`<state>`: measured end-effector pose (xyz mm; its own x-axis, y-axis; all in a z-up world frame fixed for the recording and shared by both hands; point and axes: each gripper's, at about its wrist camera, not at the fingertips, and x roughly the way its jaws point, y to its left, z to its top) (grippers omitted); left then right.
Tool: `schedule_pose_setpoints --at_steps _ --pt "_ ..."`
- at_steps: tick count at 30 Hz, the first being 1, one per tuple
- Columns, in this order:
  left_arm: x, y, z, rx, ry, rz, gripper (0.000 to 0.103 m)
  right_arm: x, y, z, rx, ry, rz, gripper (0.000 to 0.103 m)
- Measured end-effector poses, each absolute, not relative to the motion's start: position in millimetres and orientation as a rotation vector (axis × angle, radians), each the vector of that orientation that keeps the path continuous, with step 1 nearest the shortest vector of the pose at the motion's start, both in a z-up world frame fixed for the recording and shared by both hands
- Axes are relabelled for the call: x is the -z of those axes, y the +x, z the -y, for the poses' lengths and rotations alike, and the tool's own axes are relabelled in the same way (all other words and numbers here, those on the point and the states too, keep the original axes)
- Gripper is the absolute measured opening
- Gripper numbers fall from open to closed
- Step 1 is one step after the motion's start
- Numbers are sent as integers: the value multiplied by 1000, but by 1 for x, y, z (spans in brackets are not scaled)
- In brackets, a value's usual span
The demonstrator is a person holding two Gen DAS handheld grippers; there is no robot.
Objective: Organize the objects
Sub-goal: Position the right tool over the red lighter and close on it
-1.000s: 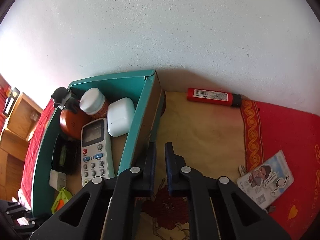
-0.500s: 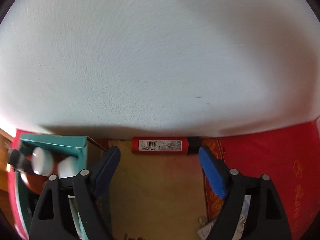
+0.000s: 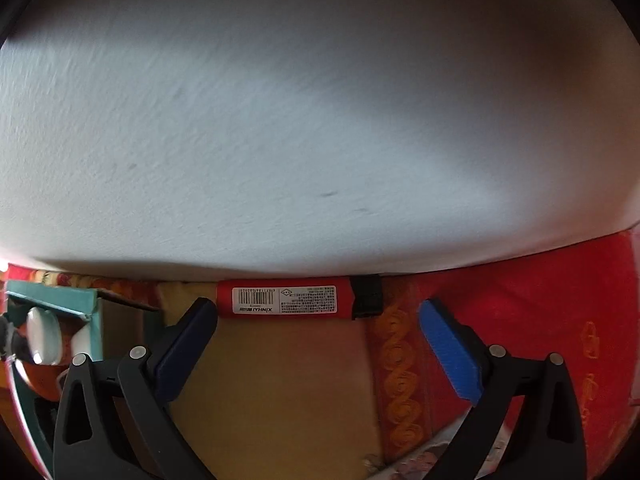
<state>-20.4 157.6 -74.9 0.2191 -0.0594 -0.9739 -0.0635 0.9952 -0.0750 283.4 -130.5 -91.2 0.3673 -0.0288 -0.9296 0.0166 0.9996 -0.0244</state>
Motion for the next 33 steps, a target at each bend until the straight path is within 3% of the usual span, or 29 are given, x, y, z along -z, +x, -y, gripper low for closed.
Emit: schedule_pose_setpoints --at_steps 8,16,22,25,27,33 --pt "78 -18 -156 -8 -107 -1359 12 101 268 154 24 5 -1189 88" --pt "83 -17 -156 -9 -110 -1365 12 99 262 147 4 -5 -1148 89" --pt "84 -17 -156 -9 -110 -1365 12 111 274 129 17 1 -1129 97" --pt "84 -17 -156 -10 -111 -1365 12 112 275 127 26 1 -1114 94" --pt "84 -17 -156 -9 -110 -1364 12 110 272 125 23 5 -1104 85" --pt "84 -18 -157 -9 -111 -1363 12 111 260 131 16 6 -1103 85"
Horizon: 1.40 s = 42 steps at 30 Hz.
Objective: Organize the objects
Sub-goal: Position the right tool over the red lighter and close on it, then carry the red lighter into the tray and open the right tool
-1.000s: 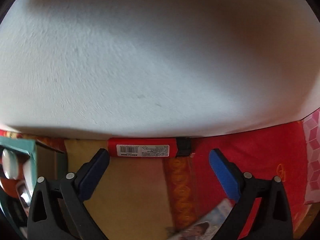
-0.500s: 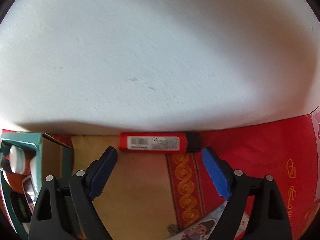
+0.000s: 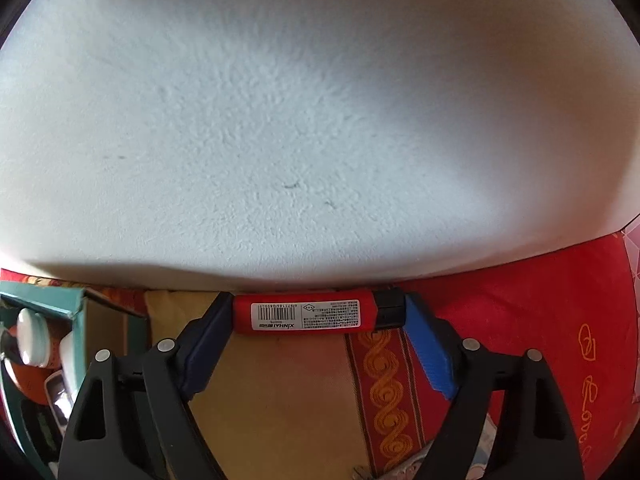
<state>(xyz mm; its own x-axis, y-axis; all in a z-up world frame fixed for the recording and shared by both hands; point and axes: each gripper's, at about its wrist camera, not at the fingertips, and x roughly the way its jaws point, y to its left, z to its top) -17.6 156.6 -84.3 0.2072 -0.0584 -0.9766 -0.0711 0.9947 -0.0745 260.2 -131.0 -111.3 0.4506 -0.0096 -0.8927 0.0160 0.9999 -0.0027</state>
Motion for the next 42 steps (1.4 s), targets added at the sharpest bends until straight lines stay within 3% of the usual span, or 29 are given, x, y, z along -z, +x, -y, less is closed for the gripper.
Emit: schedule_pose_setpoints --at_steps 17,28,42 --pt "83 -18 -156 -8 -111 -1357 12 64 157 113 -80 -118 -1061 85" --pt "82 -19 -155 -5 -109 -1352 12 -11 105 97 -219 -191 -1023 85" --pt "80 -22 -155 -7 -108 -1345 12 13 35 14 -609 -322 -1060 85"
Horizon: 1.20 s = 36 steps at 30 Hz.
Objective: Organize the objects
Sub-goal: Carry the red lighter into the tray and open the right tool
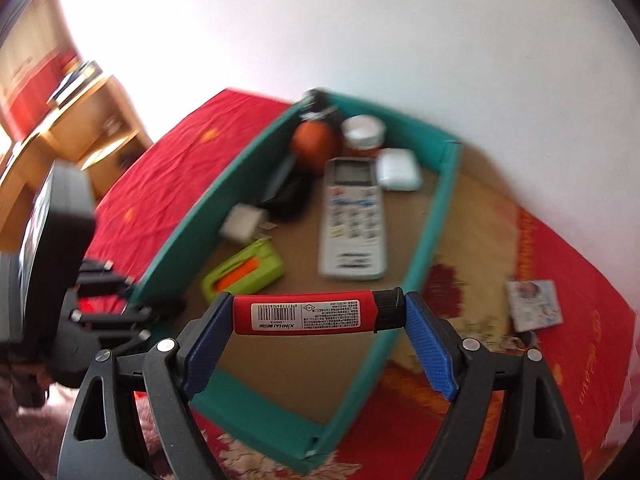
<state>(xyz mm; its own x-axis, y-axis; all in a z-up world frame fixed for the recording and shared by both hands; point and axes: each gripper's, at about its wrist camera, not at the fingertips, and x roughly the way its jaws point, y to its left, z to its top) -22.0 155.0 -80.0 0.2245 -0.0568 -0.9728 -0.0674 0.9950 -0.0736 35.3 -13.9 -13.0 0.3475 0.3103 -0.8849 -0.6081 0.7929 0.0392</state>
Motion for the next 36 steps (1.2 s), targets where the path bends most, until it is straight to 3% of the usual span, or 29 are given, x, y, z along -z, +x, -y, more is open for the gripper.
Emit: schedule_pose_setpoints --at_steps 12,36 --pt "78 -24 -157 -12 -117 -1340 12 55 15 -25 -762 -485 -1148 85" --pt "77 -27 -159 -12 -123 -1335 12 92 28 -36 -882 -455 -1287 86"
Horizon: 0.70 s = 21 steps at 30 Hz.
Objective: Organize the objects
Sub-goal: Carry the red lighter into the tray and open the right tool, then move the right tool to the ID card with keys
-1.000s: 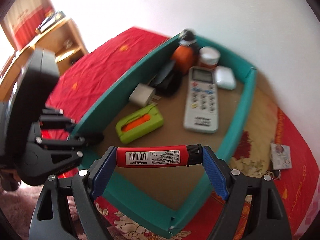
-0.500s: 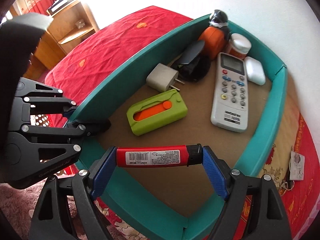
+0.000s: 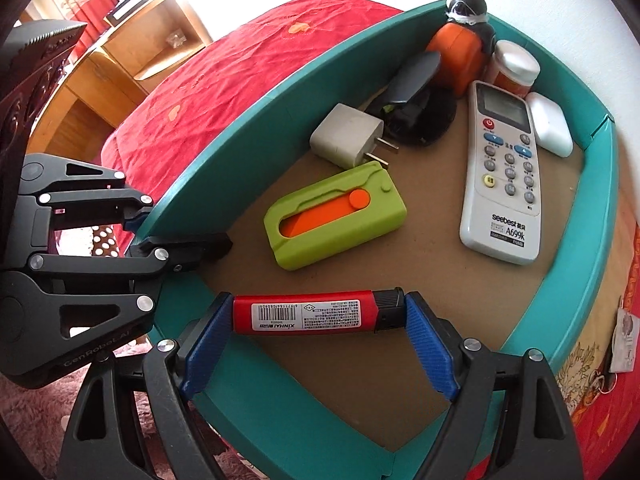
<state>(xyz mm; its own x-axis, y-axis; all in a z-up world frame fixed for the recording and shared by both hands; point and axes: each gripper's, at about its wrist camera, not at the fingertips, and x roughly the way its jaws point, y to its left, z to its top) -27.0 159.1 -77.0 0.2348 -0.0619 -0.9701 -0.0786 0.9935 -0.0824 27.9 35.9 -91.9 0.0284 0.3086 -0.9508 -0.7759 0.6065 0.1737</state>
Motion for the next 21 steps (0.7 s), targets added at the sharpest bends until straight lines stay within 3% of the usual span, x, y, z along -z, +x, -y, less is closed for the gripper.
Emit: schedule_pose_setpoints --at_steps 21 --pt "78 -28 -159 -13 -125 -1332 12 43 27 0 -823 -365 -1185 87"
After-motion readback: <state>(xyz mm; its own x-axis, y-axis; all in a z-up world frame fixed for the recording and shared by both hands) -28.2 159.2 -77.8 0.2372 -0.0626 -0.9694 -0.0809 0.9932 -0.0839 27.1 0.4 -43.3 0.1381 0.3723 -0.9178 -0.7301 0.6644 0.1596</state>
